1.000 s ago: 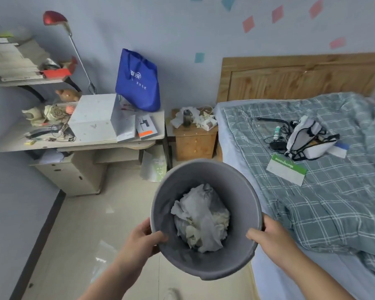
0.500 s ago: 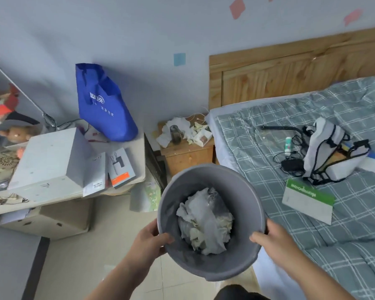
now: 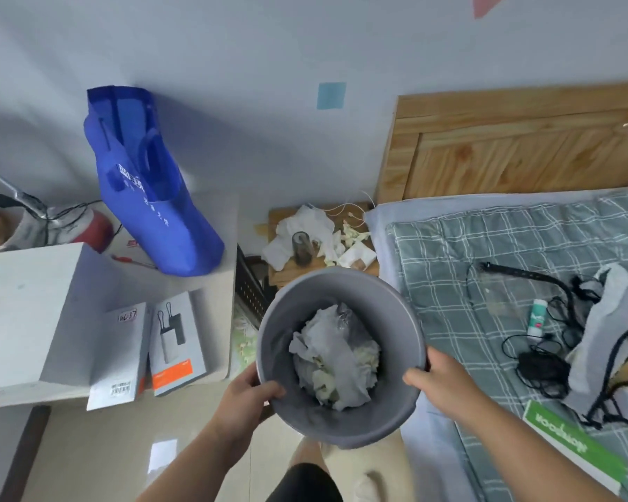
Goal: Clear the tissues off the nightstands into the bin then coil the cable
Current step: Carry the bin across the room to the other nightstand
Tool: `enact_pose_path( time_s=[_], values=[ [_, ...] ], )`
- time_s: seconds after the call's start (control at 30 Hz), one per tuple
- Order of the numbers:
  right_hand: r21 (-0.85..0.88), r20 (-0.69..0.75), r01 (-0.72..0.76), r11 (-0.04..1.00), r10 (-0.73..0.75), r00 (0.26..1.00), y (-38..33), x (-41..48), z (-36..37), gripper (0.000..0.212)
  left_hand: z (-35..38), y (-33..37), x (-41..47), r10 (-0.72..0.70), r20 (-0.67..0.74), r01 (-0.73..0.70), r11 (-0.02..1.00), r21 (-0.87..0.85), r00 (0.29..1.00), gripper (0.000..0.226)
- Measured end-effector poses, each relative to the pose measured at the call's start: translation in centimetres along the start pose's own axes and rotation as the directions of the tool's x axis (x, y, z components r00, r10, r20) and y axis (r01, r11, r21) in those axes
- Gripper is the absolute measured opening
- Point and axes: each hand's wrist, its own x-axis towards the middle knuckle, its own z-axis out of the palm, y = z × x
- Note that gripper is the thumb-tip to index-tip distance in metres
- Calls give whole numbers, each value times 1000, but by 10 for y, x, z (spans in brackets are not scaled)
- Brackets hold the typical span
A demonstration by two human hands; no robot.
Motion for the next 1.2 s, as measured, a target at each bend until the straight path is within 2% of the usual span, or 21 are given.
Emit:
enact_pose_path(
  time_s=[0.1,0.27,0.4,0.5,0.6,0.67,0.8,0.87,1.03,1.2],
  values=[
    [-1,12,-52,999,52,999,-16,52,9,23,-8,17,55,-62,11,62,998,-30,998,43],
    [87,11,-151,985,150,989,-21,144,27,20,-13,14,147,-150,-50,148,988,-51,987,43],
    [100,37,-211,972,208,977,15,227,55,29,-5,-34,217,-228,-156,215,972,-93,961,38],
    [48,80,-218,975,214,974,61,292,81,28,-1,-91,269,-306,-238,273,949,-161,922,39],
    [63,82,-254,965,249,965,111,349,109,27,-1,-146,323,-370,-257,320,922,-217,893,38],
    [93,62,-286,954,281,958,140,378,130,20,-5,-177,355,-386,-281,327,916,-234,879,38],
    [98,55,-293,951,289,956,182,437,170,31,-21,-222,420,-396,-291,323,908,-268,871,41],
    [110,74,-310,944,303,950,197,467,184,21,-28,-238,446,-397,-285,323,906,-272,873,42],
    [88,183,-321,943,301,936,240,525,209,34,-42,-283,494,-423,-288,352,897,-267,859,45],
    [83,243,-321,943,293,925,266,546,220,47,-45,-303,526,-413,-293,368,909,-196,862,34]
  ],
)
